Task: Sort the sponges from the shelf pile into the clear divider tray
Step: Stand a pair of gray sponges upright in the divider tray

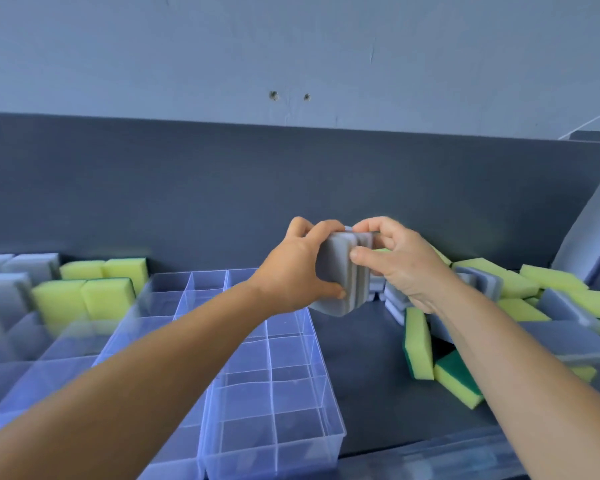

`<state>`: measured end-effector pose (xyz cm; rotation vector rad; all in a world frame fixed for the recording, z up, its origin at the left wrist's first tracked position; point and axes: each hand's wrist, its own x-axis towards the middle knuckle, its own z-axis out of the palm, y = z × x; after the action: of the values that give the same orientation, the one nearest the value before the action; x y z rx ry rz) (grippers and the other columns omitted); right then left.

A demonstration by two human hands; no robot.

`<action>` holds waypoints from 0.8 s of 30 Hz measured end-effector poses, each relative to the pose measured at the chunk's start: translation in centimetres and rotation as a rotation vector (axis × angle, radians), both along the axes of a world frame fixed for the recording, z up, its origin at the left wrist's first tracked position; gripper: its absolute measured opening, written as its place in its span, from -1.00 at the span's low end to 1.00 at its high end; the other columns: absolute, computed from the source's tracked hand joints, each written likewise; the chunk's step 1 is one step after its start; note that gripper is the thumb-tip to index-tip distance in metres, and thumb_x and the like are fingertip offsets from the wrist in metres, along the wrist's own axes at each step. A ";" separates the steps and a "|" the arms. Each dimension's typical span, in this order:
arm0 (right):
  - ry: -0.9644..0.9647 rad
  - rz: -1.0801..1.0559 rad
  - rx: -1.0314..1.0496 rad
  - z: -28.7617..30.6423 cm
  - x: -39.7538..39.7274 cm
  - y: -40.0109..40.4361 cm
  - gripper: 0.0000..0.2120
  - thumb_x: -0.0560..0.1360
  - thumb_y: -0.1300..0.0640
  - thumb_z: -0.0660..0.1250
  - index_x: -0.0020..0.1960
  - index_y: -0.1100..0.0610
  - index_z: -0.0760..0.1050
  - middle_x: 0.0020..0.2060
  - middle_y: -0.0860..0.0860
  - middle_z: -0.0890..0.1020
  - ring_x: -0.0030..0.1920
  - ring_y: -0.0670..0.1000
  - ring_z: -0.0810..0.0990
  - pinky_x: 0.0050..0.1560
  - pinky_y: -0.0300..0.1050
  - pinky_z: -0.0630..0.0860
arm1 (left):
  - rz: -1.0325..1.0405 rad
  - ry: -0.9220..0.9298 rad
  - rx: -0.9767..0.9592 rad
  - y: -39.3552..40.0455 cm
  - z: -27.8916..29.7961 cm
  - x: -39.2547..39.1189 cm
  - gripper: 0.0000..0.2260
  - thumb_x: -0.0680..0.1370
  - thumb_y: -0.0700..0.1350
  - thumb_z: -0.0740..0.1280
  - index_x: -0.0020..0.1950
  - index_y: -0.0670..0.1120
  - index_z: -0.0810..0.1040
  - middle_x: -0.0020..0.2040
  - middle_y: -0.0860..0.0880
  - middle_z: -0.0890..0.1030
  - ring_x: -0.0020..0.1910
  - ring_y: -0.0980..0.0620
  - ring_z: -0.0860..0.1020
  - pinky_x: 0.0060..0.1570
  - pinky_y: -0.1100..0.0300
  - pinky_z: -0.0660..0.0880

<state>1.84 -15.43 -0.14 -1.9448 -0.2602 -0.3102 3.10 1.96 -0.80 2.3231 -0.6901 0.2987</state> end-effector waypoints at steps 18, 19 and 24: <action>-0.148 -0.061 -0.116 1.4 -8.3 20.5 -0.70 0.45 0.13 0.38 0.17 0.02 0.53 -0.07 -0.08 0.61 -0.06 -0.02 0.58 -0.04 -0.13 0.50 | 0.189 -0.067 0.110 22.9 2.8 -11.8 -0.71 0.46 -0.08 0.43 0.15 0.02 0.49 -0.11 0.13 0.50 -0.27 0.24 0.42 -0.27 0.39 0.32; -0.162 -0.065 -0.135 1.5 -9.0 21.6 -0.74 0.45 0.14 0.37 0.15 0.03 0.54 -0.09 -0.07 0.61 -0.09 -0.01 0.57 -0.09 -0.16 0.48 | 0.206 -0.075 0.124 24.3 2.9 -12.5 -0.72 0.46 -0.08 0.43 0.14 0.03 0.50 -0.10 0.12 0.50 -0.27 0.24 0.42 -0.29 0.43 0.30; -0.162 -0.036 -0.176 1.4 -12.0 26.9 -0.77 0.48 0.15 0.33 0.13 0.05 0.56 -0.05 -0.08 0.61 -0.06 -0.01 0.57 -0.12 -0.19 0.42 | 0.284 -0.070 0.162 30.5 2.7 -15.9 -0.82 0.47 -0.09 0.39 0.05 0.08 0.52 -0.12 0.13 0.52 -0.21 0.13 0.44 -0.28 0.49 0.33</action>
<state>-10.18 11.48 1.24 -2.1020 -0.3686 -0.4833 -12.79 32.45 1.90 2.5786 -0.4288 0.4693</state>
